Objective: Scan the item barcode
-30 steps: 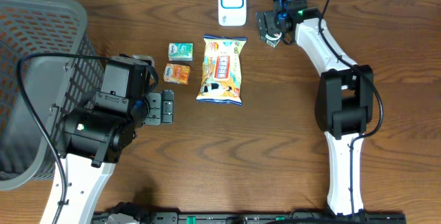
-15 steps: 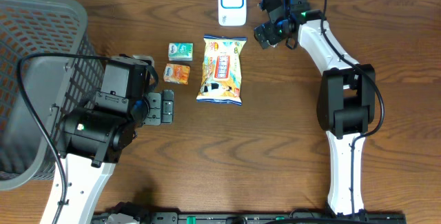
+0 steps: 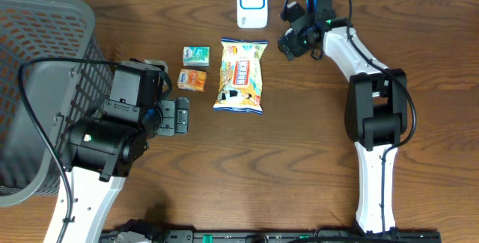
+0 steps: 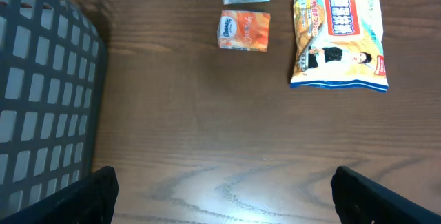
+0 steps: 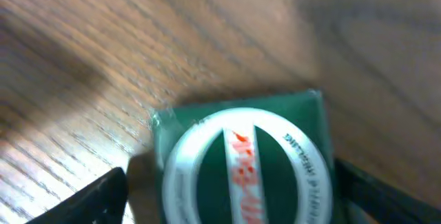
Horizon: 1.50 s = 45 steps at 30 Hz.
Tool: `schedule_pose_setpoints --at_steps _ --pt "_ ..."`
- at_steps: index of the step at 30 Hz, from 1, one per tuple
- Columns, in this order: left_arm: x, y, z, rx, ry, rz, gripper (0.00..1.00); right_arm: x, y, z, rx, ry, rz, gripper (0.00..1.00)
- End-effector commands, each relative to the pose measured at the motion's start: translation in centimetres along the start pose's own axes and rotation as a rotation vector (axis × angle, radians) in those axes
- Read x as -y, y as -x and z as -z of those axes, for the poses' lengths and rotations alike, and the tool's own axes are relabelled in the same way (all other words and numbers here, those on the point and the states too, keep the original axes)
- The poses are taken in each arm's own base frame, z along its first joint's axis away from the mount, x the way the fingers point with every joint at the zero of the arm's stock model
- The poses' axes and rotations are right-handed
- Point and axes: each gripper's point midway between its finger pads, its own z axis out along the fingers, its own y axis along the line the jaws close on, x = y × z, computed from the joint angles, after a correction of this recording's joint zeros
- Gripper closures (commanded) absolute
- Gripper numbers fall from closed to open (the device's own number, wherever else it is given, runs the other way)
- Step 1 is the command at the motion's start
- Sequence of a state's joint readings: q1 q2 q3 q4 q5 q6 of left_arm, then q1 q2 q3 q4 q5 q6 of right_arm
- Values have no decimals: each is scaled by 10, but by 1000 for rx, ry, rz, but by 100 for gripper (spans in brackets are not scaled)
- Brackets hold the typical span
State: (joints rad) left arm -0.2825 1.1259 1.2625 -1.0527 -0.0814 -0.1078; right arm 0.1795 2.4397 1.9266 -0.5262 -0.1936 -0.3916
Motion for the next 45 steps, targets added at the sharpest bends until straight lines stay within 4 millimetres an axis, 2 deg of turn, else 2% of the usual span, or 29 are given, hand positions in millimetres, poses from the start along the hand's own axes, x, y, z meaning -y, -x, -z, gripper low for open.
schedule_pose_setpoints --at_steps 1,2,3,4,5,9,12,15,20,21,24,29,35,38,43,45 --pt "-1 3 2 5 5 -1 2 3 -19 -6 -51 -20 -3 24" --pt "-1 3 2 5 5 -1 2 6 -20 -6 -60 -35 -6 26" --pt "-1 3 2 5 5 -1 2 8 -22 -5 -68 -50 -6 14" --pt "-1 3 2 5 5 -1 2 11 -24 -5 -78 -69 -11 9" --pt "-1 3 2 5 5 -1 2 17 -26 -4 -87 -100 -41 7" --pt "-1 3 2 5 5 -1 2 35 -33 0 -119 -215 -166 9" --pt "-1 3 2 5 5 -1 2 44 -36 3 -122 -273 -248 14" --pt "-1 3 2 5 5 -1 2 40 -32 5 -109 -252 -250 17" --pt "-1 3 2 5 5 -1 2 15 -21 0 -77 -103 -141 21" --pt "-1 3 2 5 5 -1 2 11 -20 -1 -71 -77 -124 25" --pt "-1 3 2 5 5 -1 2 4 -17 -1 -54 -32 -91 28" --pt "-1 3 2 5 5 -1 2 5 -12 -2 -34 -32 15 23" --pt "-1 3 2 5 5 -1 2 4 -12 -2 -33 -30 23 20" --pt "-1 3 2 5 5 -1 2 -2 -9 -2 -18 9 22 24" --pt "-1 3 2 5 5 -1 2 -4 -8 -2 -13 18 18 36" --pt "-1 3 2 5 5 -1 2 -3 -9 -2 -15 13 -12 36"
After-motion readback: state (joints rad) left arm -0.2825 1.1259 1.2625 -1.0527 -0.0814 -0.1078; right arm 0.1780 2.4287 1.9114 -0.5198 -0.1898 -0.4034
